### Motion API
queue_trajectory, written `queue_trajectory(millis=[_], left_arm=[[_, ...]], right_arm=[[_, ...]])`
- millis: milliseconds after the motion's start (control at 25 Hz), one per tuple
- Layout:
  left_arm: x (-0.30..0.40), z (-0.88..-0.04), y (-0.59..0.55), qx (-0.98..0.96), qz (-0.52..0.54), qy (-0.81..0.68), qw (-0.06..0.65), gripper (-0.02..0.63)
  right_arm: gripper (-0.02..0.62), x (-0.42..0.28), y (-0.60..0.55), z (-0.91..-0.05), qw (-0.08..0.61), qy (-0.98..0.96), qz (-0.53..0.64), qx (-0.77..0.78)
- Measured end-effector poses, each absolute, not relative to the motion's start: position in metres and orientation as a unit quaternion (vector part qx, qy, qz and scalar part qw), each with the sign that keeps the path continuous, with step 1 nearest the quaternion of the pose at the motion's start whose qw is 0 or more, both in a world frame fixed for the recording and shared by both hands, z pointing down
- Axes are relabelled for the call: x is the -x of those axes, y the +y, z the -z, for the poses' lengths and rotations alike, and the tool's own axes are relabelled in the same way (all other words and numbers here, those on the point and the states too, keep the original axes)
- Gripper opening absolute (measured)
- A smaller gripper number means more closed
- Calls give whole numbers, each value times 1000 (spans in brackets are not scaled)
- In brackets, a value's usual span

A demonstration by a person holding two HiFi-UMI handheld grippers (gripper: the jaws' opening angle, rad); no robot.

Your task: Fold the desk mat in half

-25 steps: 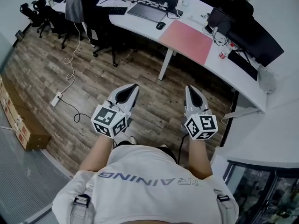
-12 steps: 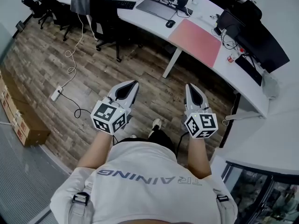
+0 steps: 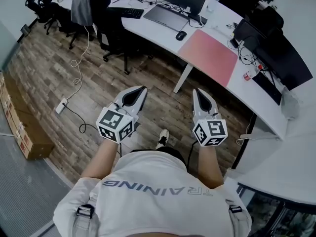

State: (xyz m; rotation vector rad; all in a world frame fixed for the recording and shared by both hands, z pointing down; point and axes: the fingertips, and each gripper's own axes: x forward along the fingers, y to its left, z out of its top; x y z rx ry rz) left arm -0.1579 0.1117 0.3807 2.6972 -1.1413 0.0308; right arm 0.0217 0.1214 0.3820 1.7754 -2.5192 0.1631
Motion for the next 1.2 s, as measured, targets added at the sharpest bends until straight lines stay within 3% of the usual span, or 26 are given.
queue_trajectory(millis=[800,1200], left_arm=[[2,-388,-28,-916,-38,-383,112,1],[-27,-408,-88,-924,-40,-360,124,1]], right_arm=[[17,-193,-12,-401,10,-798,-81,-596],[16,-221,-61,-421,14,-783,-94,-615]])
